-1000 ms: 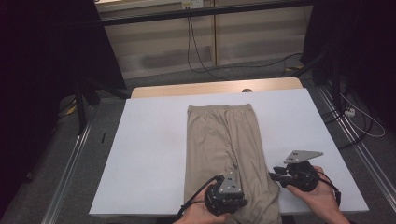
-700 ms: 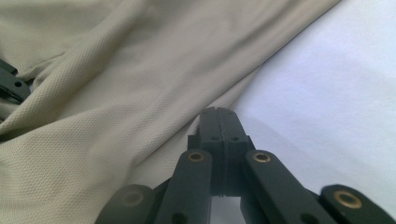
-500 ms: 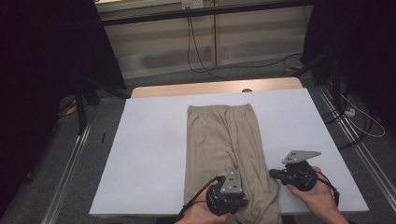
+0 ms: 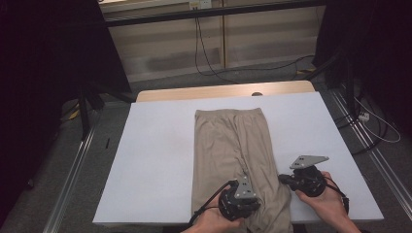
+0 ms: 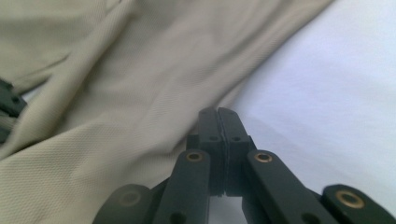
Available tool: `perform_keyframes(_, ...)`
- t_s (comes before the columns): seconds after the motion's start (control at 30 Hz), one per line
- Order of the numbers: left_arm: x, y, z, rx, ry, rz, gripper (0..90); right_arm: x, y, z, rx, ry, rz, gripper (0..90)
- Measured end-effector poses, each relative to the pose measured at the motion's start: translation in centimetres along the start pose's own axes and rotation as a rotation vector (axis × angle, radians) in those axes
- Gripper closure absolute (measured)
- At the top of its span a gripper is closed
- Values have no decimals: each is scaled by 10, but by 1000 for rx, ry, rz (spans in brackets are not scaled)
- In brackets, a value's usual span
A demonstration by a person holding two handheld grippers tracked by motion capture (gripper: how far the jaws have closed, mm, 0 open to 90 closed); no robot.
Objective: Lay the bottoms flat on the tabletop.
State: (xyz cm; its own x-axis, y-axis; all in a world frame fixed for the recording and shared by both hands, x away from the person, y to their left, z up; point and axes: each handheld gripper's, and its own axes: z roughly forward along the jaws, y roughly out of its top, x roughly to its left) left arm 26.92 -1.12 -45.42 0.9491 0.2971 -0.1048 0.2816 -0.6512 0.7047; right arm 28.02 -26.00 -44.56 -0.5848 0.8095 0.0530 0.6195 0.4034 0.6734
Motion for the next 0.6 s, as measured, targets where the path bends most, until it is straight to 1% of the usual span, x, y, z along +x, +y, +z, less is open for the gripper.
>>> perform_keyframes(0.07,3,2,1,7,-7,-11,868,-6,-1,-7,-31,-5,13,900)
perform_keyframes(0.13,4,3,1,4,-4,-27,872,-11,-2,-15,-61,-17,34,900)
perform_keyframes(0.17,5,3,2,-10,-8,-42,873,-13,-3,-17,-70,-24,38,900)
perform_keyframes(0.23,8,4,0,-28,2,-58,874,-18,-2,-24,-93,-36,49,900)
perform_keyframes(0.27,8,6,-1,-29,21,-67,875,-21,0,-27,-114,-41,53,900)
perform_keyframes(0.3,12,9,-3,-56,14,-77,875,-23,1,-30,-132,-45,62,900)
perform_keyframes(0.33,14,11,-5,-65,15,-80,877,-26,5,-34,-157,-45,68,900)
perform_keyframes(0.4,19,17,-12,-114,22,-103,877,-29,11,-39,-186,-52,74,900)
perform_keyframes(0.5,28,26,-27,-189,47,-127,877,-32,24,-48,-233,-70,63,900)
perform_keyframes(0.53,31,28,-31,-209,62,-133,877,-34,29,-51,-252,-75,61,900)
perform_keyframes(0.6,39,33,-37,-232,82,-149,877,-39,40,-54,-279,-91,61,900)
